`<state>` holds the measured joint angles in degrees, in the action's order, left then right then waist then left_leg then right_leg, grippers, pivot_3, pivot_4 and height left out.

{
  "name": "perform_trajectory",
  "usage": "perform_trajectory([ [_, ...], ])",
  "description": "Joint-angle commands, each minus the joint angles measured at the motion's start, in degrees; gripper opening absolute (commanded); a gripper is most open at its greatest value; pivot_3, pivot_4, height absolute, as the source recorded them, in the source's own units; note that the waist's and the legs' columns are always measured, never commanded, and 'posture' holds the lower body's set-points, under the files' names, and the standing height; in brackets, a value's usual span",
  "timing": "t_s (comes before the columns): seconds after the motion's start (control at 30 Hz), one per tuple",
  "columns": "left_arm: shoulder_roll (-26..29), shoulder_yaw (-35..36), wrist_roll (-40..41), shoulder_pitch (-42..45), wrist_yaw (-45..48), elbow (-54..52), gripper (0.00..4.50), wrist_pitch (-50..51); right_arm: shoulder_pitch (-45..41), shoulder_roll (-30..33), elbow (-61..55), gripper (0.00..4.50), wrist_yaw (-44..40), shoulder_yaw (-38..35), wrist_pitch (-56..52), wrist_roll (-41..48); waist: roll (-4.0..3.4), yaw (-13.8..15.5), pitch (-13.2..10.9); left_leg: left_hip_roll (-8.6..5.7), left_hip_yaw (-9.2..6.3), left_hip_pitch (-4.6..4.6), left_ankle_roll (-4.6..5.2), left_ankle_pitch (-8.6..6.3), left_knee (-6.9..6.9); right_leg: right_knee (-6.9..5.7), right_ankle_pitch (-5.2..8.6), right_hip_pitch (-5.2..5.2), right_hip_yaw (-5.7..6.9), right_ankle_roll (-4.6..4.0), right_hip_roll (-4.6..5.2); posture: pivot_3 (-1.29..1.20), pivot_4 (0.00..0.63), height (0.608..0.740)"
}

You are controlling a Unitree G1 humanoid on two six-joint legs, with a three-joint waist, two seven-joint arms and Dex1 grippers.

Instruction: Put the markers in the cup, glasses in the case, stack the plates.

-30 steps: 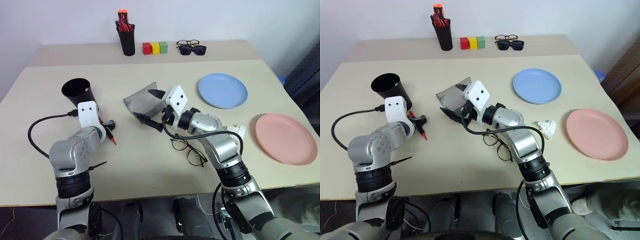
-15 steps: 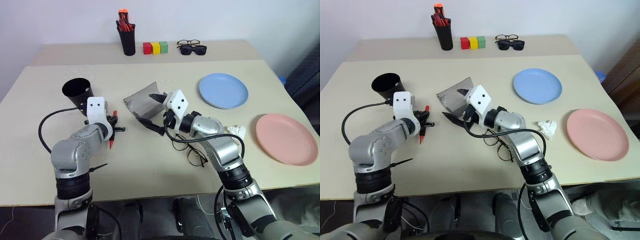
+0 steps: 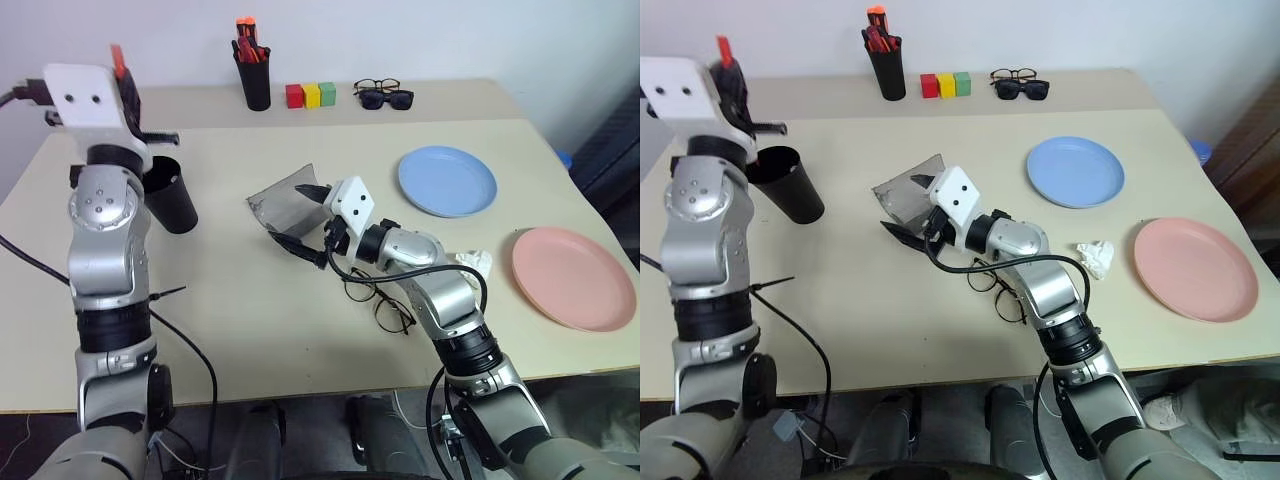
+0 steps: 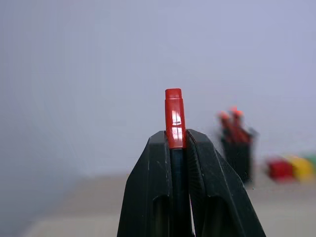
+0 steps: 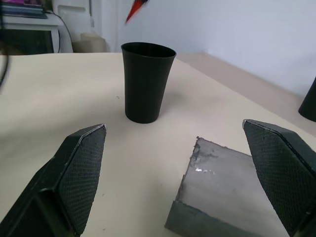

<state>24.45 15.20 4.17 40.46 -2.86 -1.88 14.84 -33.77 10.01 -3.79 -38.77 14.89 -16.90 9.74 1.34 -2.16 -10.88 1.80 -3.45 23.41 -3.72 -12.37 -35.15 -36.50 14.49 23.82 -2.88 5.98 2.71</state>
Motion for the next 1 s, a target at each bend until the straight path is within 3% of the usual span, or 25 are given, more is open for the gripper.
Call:
perform_trajectory([
  [0.03, 0.66, 0.05, -3.52, 2.16, -2.41, 8.54, 0.07, -8.25, -1.36, -0.91, -1.04, 4.5, 0.25, -0.04, 1.5, 0.13, 0.0, 0.03, 0.0, 0.0, 0.0, 0.01, 0.0, 0.0, 0.0, 0.0, 0.0, 0.0, 0.0, 0.0, 0.0, 0.0, 0.15, 0.74],
  [0.17, 0.99, 0.56, -4.19, 1.51, -3.17, 15.15, 0.07, -13.34, -0.75, -0.85, -1.74, 4.5, 1.17, -0.23, 1.41, -0.21, 0.0, -0.01, 0.0, 0.0, 0.0, 0.01, 0.0, 0.0, -0.02, -0.02, -0.01, 0.0, 0.01, 0.01, 0.0, 0.0, 0.15, 0.74],
  [0.47, -0.92, 0.88, -2.26, -1.54, -2.49, 19.59, 0.07, -19.58, -0.44, -0.67, -2.14, 4.5, 2.93, -0.7, 1.49, -0.36, 0.0, -0.05, 0.0, 0.0, 0.0, 0.01, 0.0, 0.0, -0.02, -0.08, -0.01, 0.03, 0.01, 0.01, 0.0, 0.0, 0.15, 0.74],
  [0.5, -1.04, 0.89, -2.29, -1.56, -2.7, 19.94, 0.91, -19.66, -0.52, -0.69, -2.09, 4.5, 3.03, -0.63, 1.54, -0.41, 0.0, -0.04, 0.0, 0.0, 0.0, 0.01, 0.0, 0.0, -0.03, -0.09, -0.01, 0.03, 0.01, 0.01, 0.0, 0.0, 0.15, 0.74],
  [0.6, -1.48, 1.16, -1.79, -1.41, -3.15, 20.35, 2.16, -20.26, -0.93, -0.73, -1.67, 4.5, 3.17, -0.68, 1.73, -0.45, 0.0, -0.05, 0.0, 0.0, 0.0, 0.01, 0.0, 0.0, -0.03, -0.1, -0.01, 0.03, 0.01, 0.01, 0.0, 0.0, 0.15, 0.74],
  [0.77, -2.65, 2.42, 1.52, -1.44, -2.09, 17.63, 2.16, -21.06, -1.19, -0.5, -1.45, 4.5, 3.06, -0.77, 1.82, -0.36, 0.0, -0.09, 0.0, 0.0, 0.0, 0.0, 0.0, 0.0, -0.04, -0.12, -0.01, 0.03, 0.01, 0.01, 0.0, 0.0, 0.15, 0.74],
  [0.9, -3.49, -1.35, 9.12, -2.52, 8.91, 7.62, 2.16, -16.57, -1.1, 0.77, -1.51, 4.5, 2.8, -1.49, 1.67, -0.35, 0.0, -0.1, 0.0, 0.0, -0.01, 0.01, 0.0, 0.0, -0.04, -0.13, -0.01, 0.04, 0.01, 0.0, 0.0, 0.0, 0.15, 0.74],
  [1.0, -1.55, -7.8, 14.49, -5.04, 19.79, -0.53, 3.02, -4.65, -1.13, 3.49, -1.3, 4.5, 1.86, -3.24, 1.44, -0.12, 0.0, 0.19, 0.0, 0.0, -0.01, 0.01, -0.01, 0.01, -0.04, -0.12, -0.01, 0.0, 0.01, 0.01, 0.02, 0.0, 0.15, 0.74],
])
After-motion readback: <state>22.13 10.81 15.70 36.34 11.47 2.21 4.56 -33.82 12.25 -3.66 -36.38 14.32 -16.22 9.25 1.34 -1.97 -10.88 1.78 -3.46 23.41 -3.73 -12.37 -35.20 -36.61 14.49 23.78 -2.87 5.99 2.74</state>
